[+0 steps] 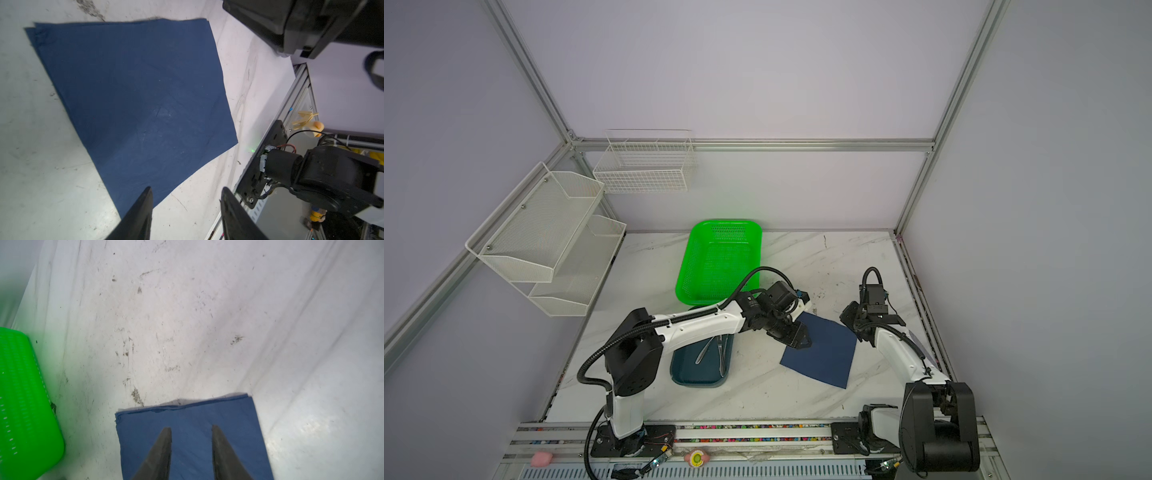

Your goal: Place the utensils on the paper napkin and roll it up

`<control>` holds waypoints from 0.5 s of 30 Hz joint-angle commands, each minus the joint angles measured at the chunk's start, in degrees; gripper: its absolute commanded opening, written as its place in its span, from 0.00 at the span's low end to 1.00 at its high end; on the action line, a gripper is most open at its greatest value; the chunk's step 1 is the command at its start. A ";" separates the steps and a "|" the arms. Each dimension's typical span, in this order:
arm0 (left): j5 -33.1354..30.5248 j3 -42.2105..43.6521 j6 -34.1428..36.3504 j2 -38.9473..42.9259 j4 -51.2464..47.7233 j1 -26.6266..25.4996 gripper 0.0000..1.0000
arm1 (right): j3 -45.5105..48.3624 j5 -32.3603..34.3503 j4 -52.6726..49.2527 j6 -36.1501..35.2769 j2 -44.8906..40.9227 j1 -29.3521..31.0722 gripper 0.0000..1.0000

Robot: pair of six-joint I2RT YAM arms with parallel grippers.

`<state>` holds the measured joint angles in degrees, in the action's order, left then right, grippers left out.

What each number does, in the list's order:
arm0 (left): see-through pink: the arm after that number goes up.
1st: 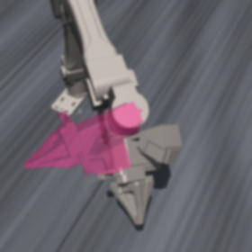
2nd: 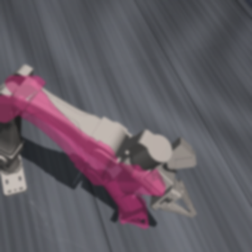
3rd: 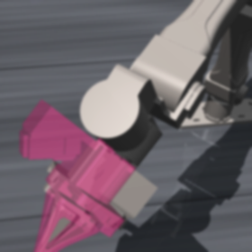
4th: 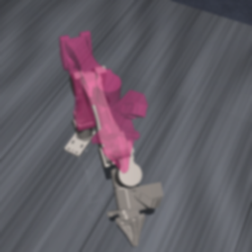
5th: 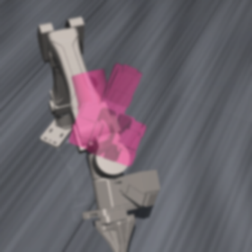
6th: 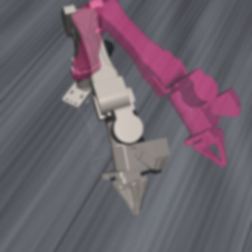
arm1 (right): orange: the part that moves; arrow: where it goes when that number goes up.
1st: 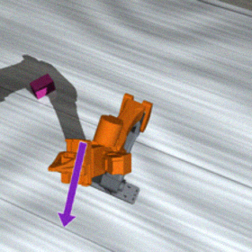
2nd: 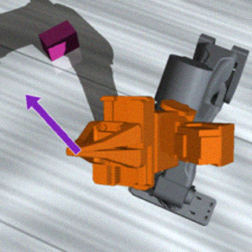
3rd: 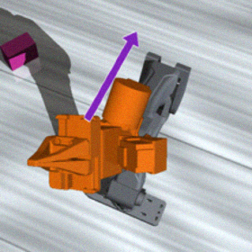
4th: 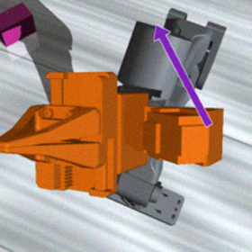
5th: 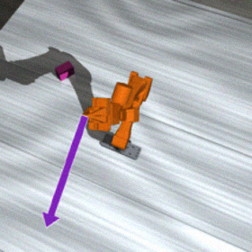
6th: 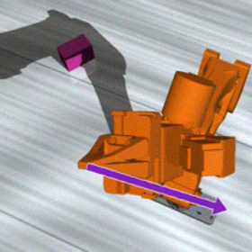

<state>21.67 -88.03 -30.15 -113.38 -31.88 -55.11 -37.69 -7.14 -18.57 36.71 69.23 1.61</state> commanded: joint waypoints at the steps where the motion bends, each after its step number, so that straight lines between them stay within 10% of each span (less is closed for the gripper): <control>1: 0.83 -7.09 1.94 -3.56 -5.53 -0.09 0.46 | 1.57 -0.77 -2.81 -1.13 -2.95 0.15 0.36; 15: -0.93 -2.75 4.32 -6.59 -9.29 -0.17 0.44 | 3.90 -8.20 -1.73 -4.01 -2.86 0.15 0.36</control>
<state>21.47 -90.56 -27.68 -120.70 -39.42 -55.48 -33.95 -14.15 -19.16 33.80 65.58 1.65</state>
